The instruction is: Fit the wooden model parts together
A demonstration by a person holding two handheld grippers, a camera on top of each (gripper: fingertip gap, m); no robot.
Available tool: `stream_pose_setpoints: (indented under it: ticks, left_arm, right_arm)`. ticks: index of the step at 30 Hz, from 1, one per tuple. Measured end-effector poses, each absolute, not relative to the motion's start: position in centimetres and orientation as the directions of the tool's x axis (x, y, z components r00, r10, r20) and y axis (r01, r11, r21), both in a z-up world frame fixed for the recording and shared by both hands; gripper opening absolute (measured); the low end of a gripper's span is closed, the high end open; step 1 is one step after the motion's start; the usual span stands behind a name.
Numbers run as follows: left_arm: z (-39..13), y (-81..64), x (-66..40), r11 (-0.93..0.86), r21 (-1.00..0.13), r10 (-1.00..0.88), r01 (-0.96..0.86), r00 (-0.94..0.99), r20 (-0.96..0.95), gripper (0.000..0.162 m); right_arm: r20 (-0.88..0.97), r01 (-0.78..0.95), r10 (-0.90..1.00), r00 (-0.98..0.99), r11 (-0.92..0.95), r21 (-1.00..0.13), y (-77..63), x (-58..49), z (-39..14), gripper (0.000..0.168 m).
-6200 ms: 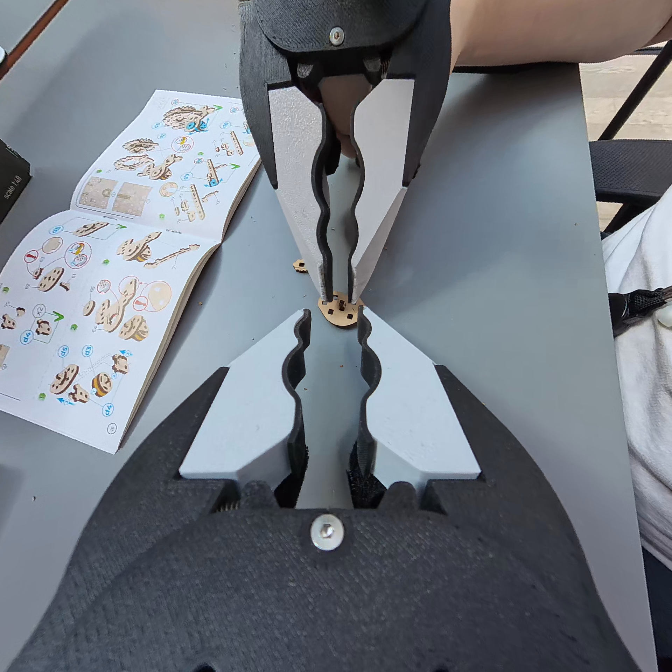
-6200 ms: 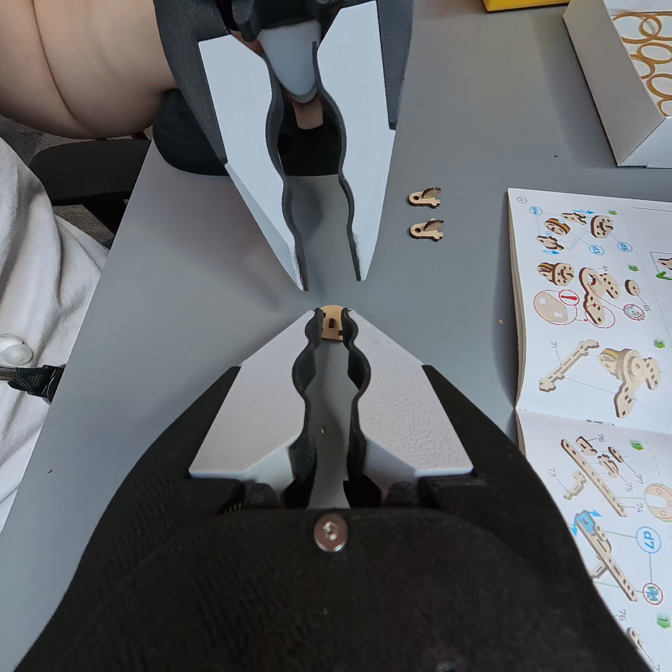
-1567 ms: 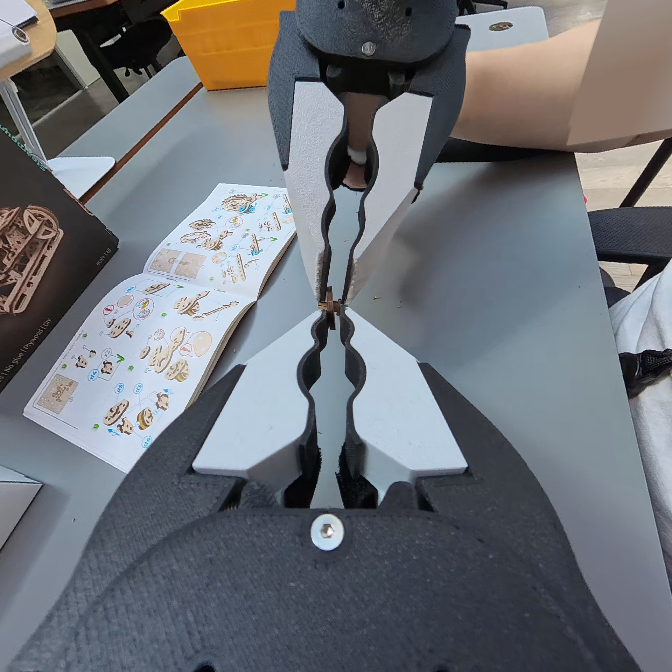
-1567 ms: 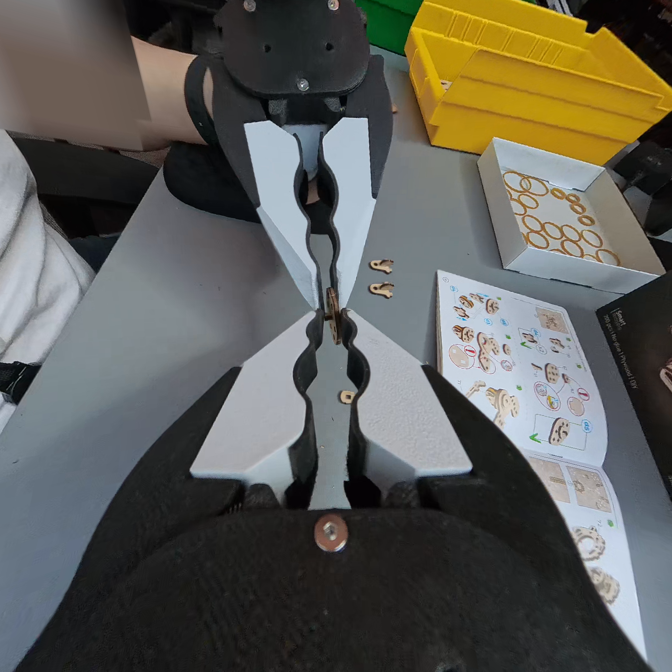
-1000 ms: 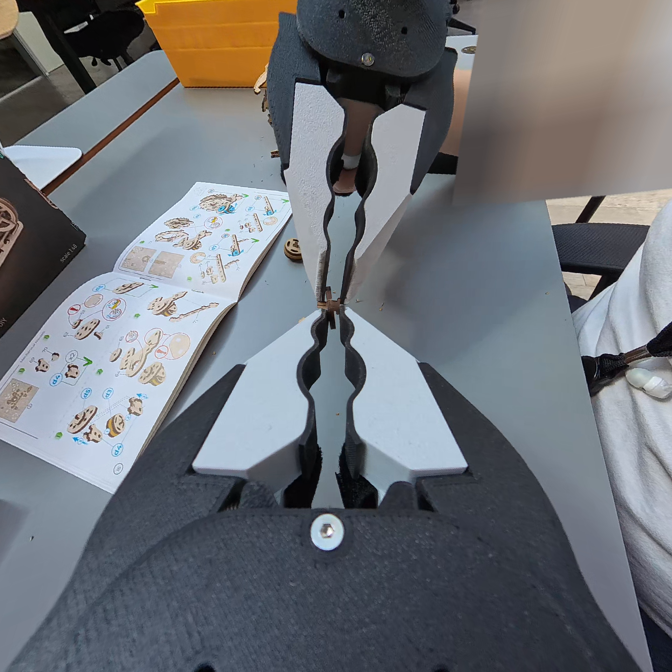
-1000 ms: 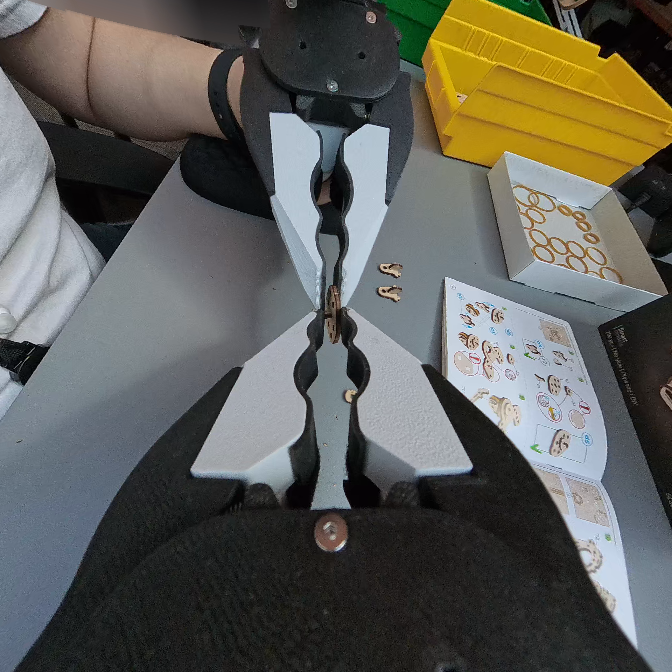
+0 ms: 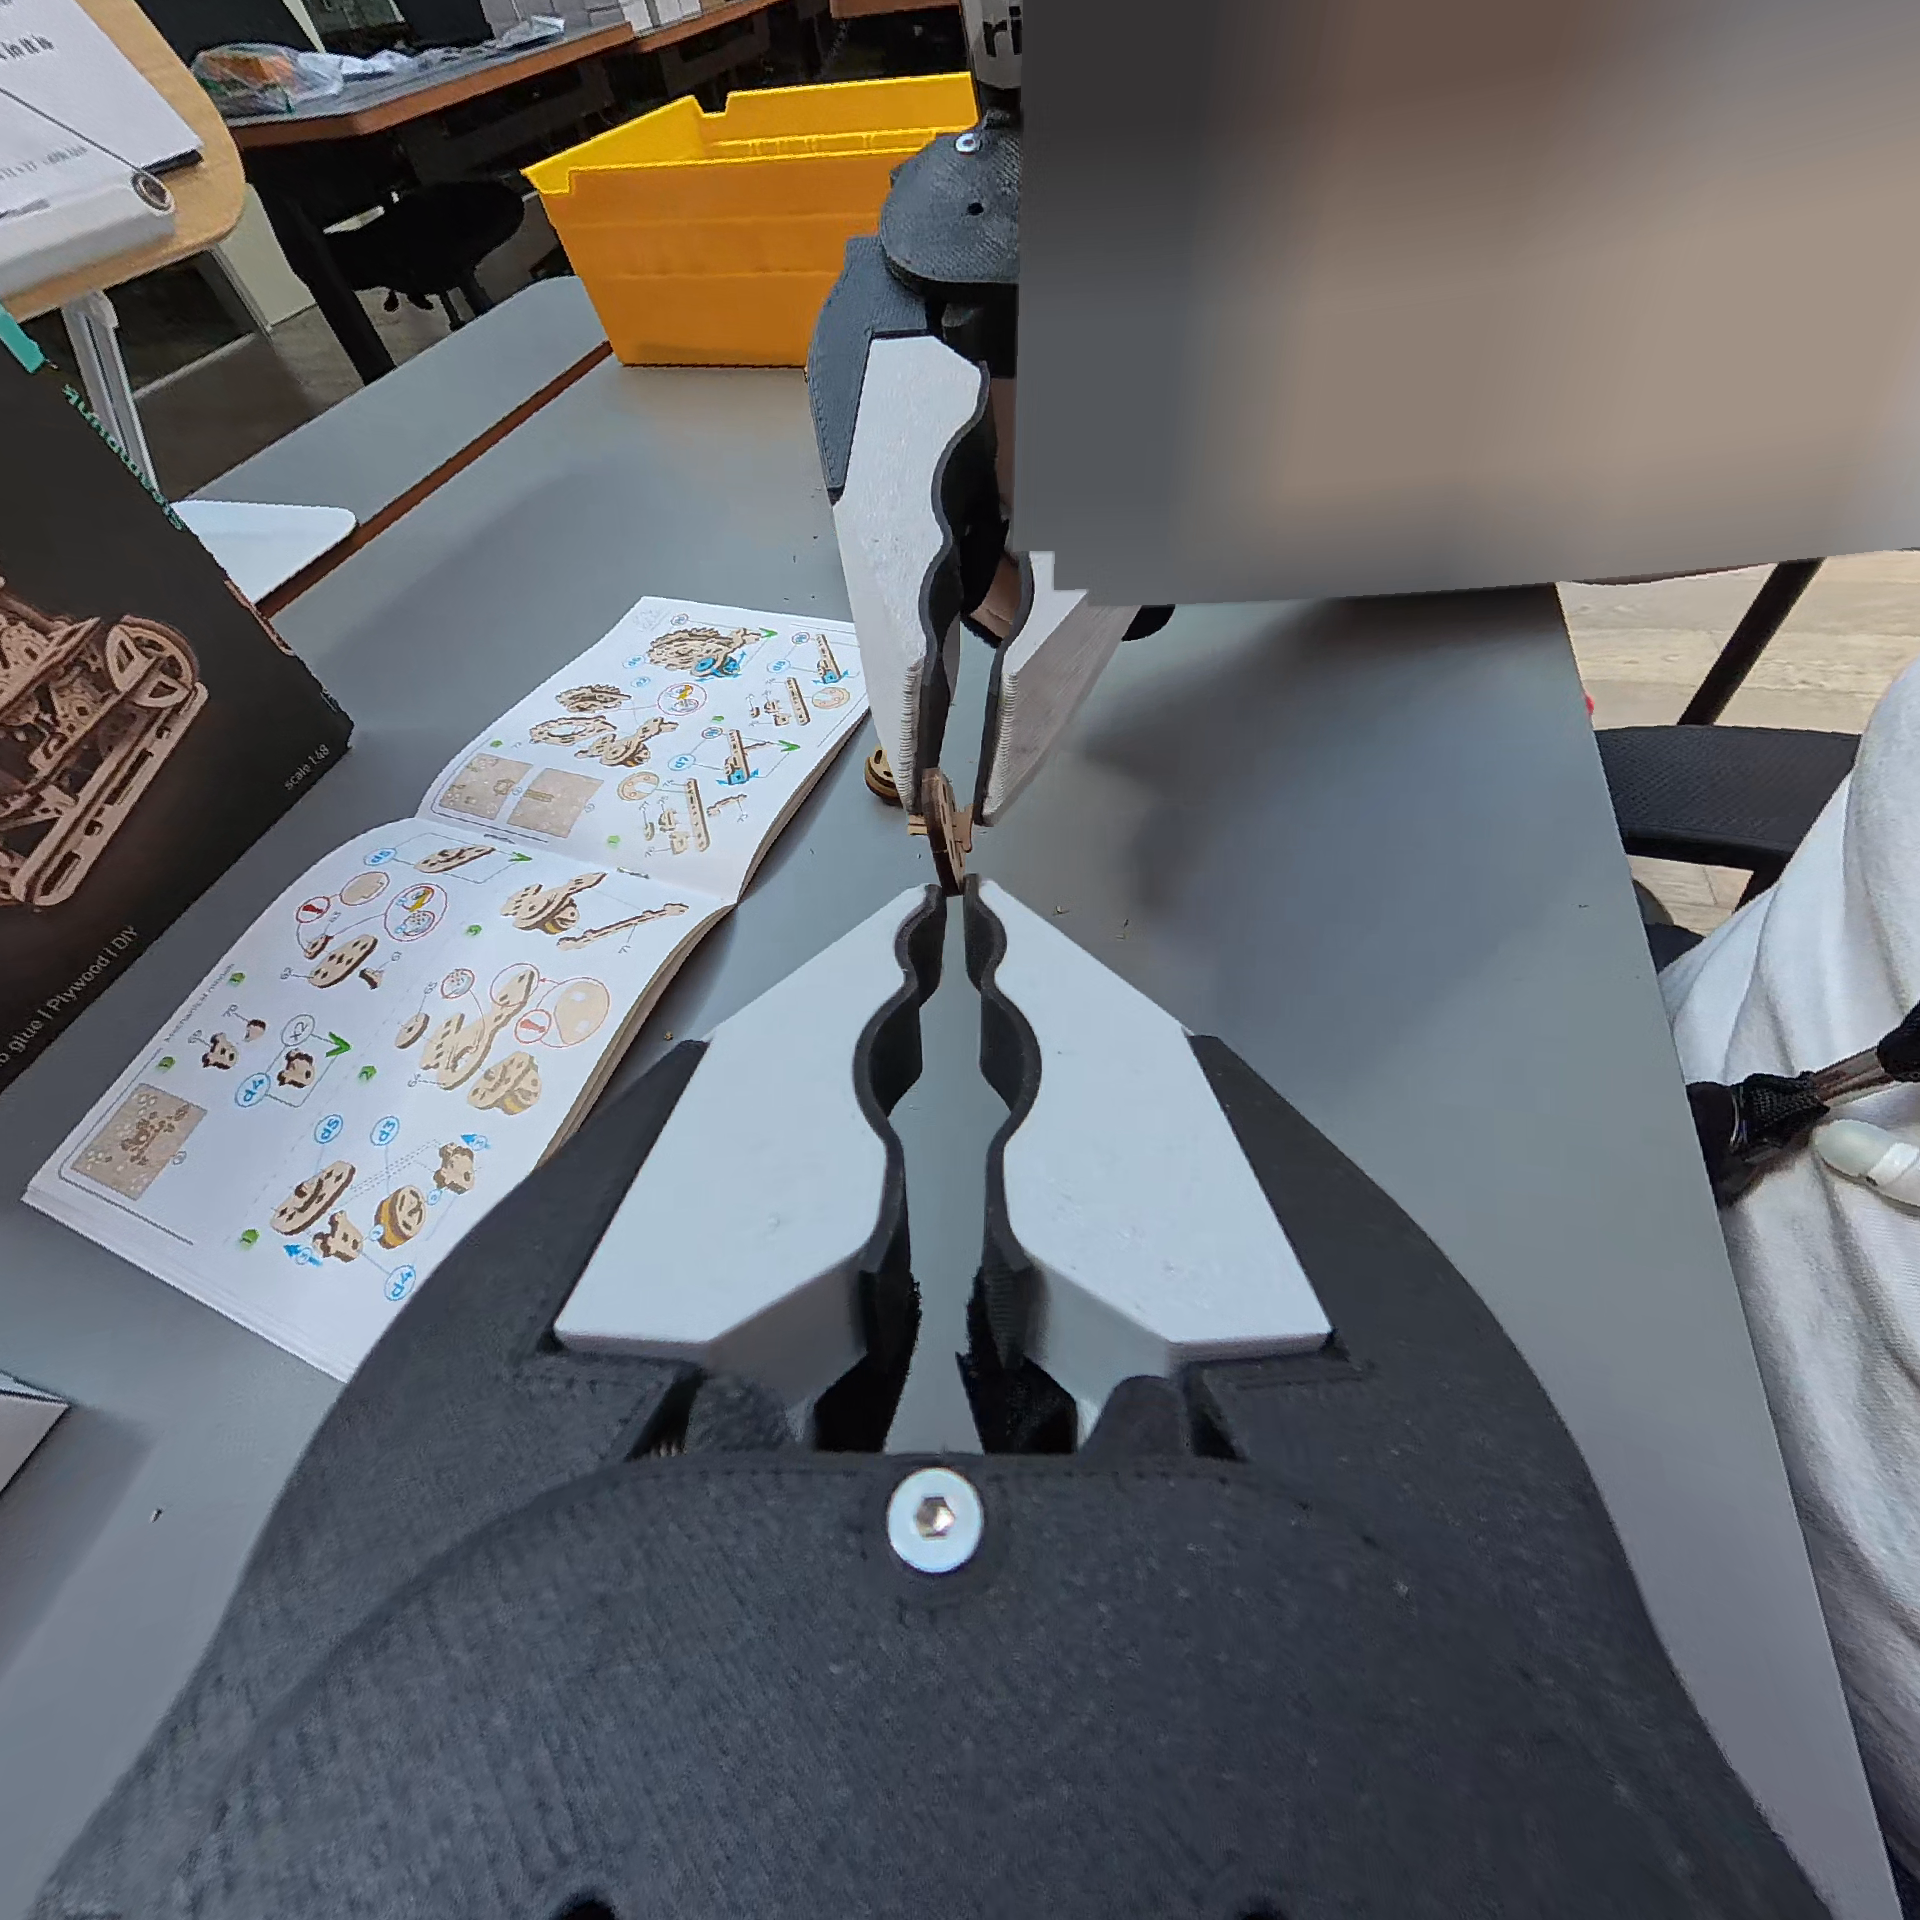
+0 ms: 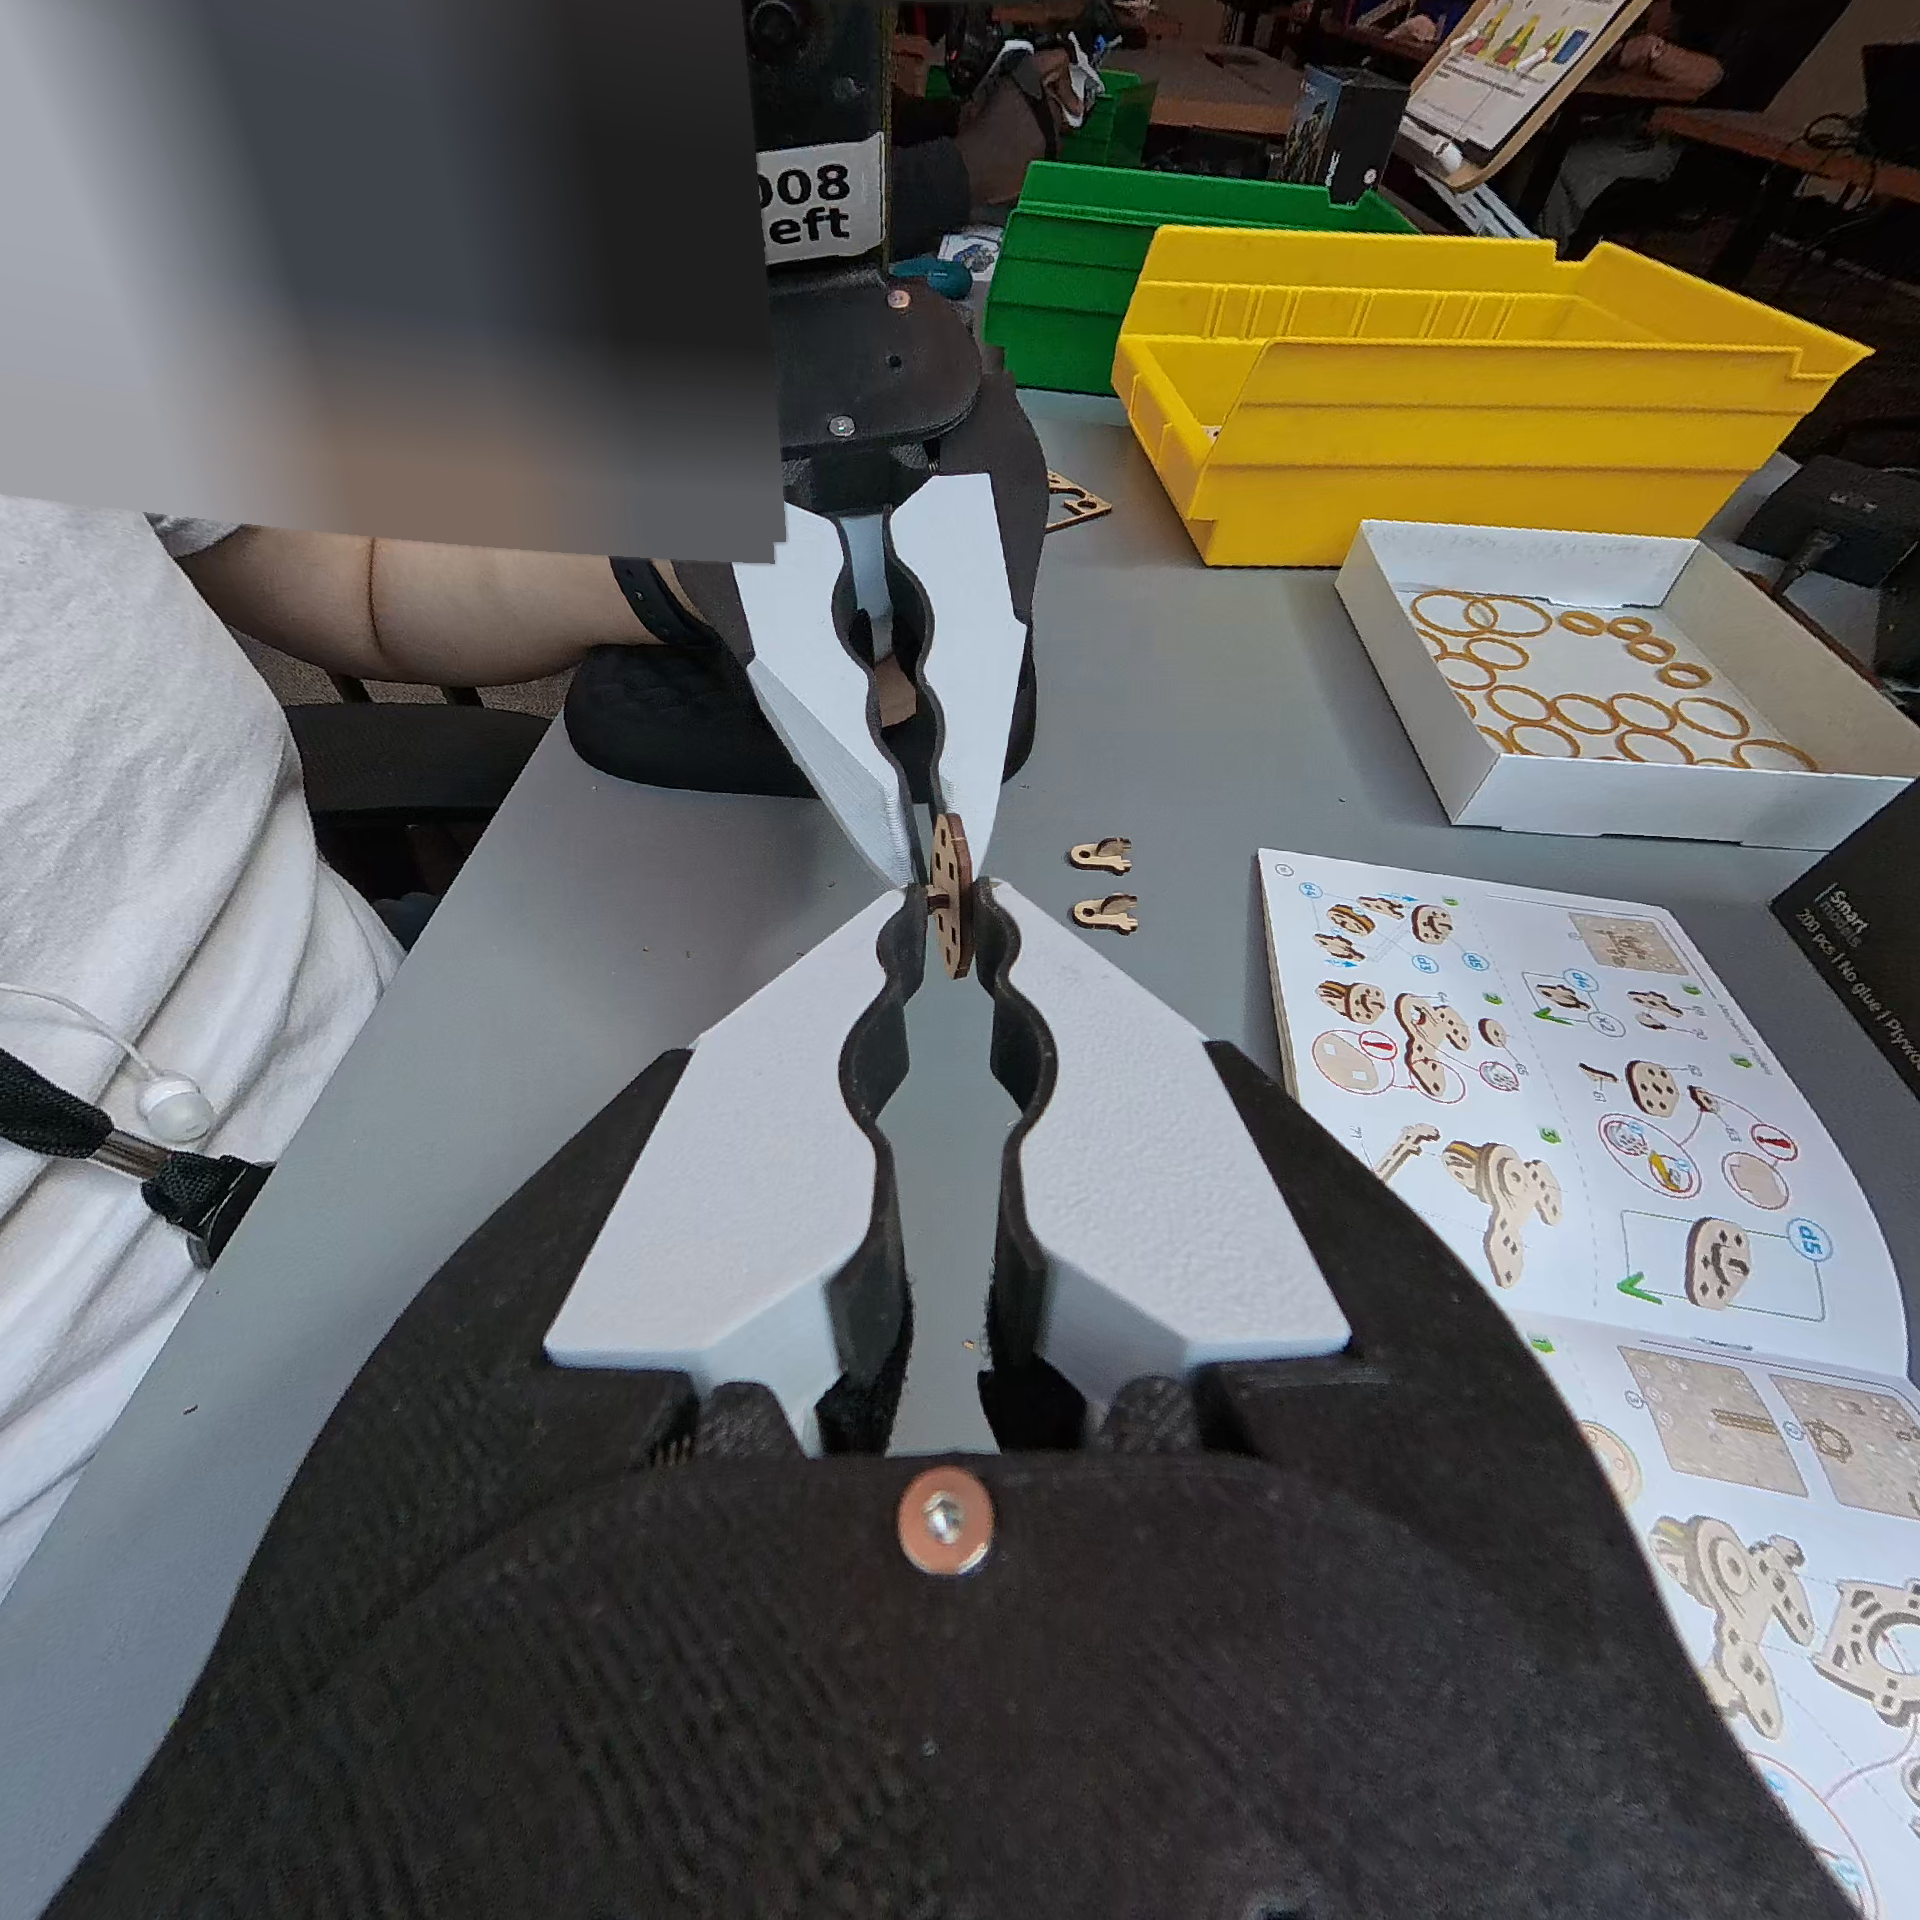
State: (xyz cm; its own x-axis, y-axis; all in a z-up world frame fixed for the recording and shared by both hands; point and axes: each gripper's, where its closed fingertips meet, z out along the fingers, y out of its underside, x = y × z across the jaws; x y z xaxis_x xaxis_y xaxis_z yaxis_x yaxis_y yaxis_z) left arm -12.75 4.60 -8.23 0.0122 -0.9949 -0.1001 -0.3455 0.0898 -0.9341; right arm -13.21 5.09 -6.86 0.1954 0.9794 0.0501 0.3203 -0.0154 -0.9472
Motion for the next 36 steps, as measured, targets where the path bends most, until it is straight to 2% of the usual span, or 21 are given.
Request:
stream_pose_setpoints:
  ticks: [12,20,27,29,32,34,36]
  left_arm:
    - [-8.34,4.53,-12.79,0.138,-0.924,-0.989,-0.356,0.005,-0.15,0.001]
    - [-8.2,4.74,-12.81,0.158,-0.922,-0.984,-0.354,0.02,-0.176,0.001]
    - [-8.18,4.71,-12.81,0.157,-0.922,-0.984,-0.355,0.02,-0.175,0.001]
    - [-8.22,4.69,-12.8,0.154,-0.922,-0.985,-0.356,0.018,-0.172,0.001]
    - [-8.28,4.61,-12.77,0.15,-0.922,-0.986,-0.358,0.014,-0.166,0.001]
    - [-8.28,4.55,-12.75,0.139,-0.924,-0.988,-0.357,0.01,-0.152,0.001]
    - [-8.36,4.52,-12.78,0.128,-0.925,-0.99,-0.359,0.007,-0.139,0.001]
  right_arm:
    - [0.07,0.302,0.981,0.18,0.012,-0.953,4.89,-13.41,-6.76,0.009]
    - [0.085,0.297,0.974,0.209,0.02,-0.955,5.23,-13.18,-6.46,0.017]
    - [0.2,0.35,0.957,0.209,0.118,-0.929,4.9,-13.33,-6.59,0.016]
    - [0.242,0.368,0.948,0.208,0.154,-0.917,4.76,-13.39,-6.55,0.01]
    - [0.255,0.38,0.944,0.21,0.162,-0.911,4.78,-13.42,-6.65,0.009]
    - [0.25,0.386,0.947,0.203,0.158,-0.909,4.7,-13.51,-6.86,0.015]
    - [0.262,0.395,0.941,0.215,0.162,-0.904,4.83,-13.46,-6.86,0.009]
